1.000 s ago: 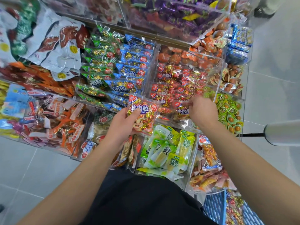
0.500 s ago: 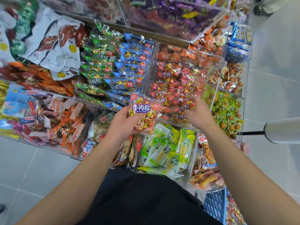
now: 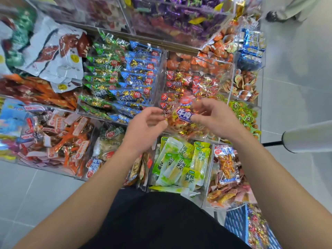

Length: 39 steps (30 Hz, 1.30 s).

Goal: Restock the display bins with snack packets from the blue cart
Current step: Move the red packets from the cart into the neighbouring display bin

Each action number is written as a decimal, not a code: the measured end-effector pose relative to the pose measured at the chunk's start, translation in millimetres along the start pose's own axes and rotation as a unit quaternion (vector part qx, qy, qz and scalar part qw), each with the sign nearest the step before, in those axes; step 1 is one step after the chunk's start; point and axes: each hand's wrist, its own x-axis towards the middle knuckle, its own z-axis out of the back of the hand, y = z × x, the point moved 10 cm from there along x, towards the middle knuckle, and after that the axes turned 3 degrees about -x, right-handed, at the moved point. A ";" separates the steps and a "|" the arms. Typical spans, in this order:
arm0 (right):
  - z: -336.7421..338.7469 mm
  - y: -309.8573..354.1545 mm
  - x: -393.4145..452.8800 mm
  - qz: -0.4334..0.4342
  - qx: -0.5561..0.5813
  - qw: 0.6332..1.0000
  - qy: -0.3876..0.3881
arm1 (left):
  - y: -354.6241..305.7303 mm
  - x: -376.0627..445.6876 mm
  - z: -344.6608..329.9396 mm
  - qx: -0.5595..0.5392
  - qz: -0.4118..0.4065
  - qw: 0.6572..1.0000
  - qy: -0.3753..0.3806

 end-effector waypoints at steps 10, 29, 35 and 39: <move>9.8 -25.8 -3.1 -0.006 -0.261 0.965 -0.027 | 24.3 17.3 32.2 0.391 -0.071 0.916 -0.059; -14.8 -25.7 13.2 -0.050 -0.385 0.921 -0.029 | 42.8 19.6 24.6 0.411 -0.104 0.903 -0.063; -43.3 -57.1 20.8 -0.097 -0.360 0.928 0.023 | 39.9 18.5 25.3 0.405 -0.100 0.906 -0.066; -58.5 -72.3 12.7 -0.100 -0.380 0.917 0.064 | 42.3 18.9 25.6 0.403 -0.102 0.907 -0.067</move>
